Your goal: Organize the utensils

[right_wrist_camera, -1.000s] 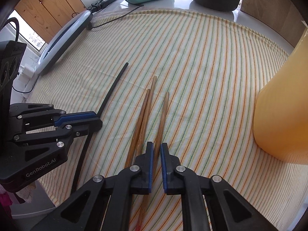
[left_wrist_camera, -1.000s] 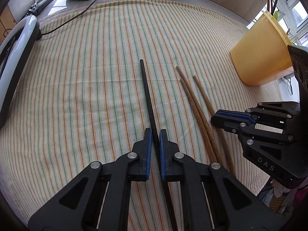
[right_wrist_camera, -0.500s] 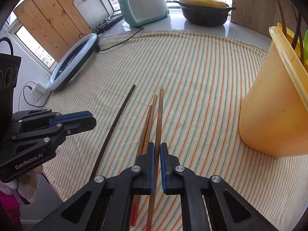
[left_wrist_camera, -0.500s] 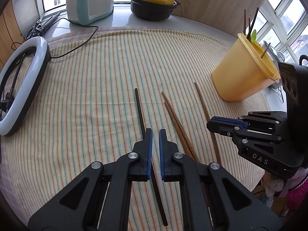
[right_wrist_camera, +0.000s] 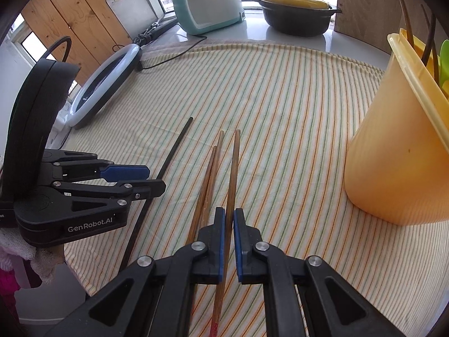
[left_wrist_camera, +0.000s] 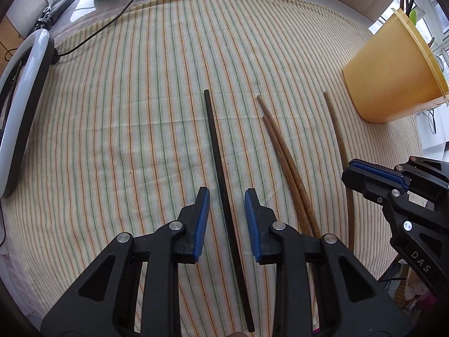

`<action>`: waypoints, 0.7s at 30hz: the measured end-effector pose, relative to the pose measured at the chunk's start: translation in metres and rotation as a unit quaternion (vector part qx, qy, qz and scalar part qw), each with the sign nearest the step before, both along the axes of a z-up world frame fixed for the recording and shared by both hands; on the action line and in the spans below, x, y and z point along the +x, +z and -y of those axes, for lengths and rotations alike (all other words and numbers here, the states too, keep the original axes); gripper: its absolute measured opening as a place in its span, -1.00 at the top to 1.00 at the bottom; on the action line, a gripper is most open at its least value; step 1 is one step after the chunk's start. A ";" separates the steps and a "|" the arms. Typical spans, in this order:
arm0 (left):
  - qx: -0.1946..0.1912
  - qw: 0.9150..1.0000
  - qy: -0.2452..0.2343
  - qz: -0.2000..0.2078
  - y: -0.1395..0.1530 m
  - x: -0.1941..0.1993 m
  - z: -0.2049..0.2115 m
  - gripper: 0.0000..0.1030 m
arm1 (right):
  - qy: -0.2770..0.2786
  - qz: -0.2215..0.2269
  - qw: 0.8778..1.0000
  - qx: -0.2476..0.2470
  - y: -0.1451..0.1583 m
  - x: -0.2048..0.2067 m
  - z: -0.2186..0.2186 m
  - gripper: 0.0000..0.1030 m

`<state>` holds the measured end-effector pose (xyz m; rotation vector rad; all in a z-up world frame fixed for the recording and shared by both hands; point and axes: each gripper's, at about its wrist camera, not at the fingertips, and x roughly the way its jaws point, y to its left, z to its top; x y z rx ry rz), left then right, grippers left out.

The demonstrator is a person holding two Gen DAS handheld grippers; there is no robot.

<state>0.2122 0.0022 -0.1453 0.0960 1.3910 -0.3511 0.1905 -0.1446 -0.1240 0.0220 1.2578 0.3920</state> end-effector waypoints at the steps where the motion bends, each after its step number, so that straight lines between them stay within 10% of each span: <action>1: 0.007 1.000 -0.003 -0.001 -0.003 0.000 0.002 0.70 | 0.000 -0.001 1.000 0.000 -0.001 0.000 0.000 0.93; 11: -0.025 0.999 0.010 0.024 -0.002 0.002 -0.004 0.95 | -0.001 0.005 1.000 0.002 -0.002 0.000 0.000 0.93; 21: -0.096 0.986 0.024 0.135 0.068 -0.033 -0.029 0.95 | -0.001 0.069 0.997 0.026 0.032 -0.023 0.015 0.94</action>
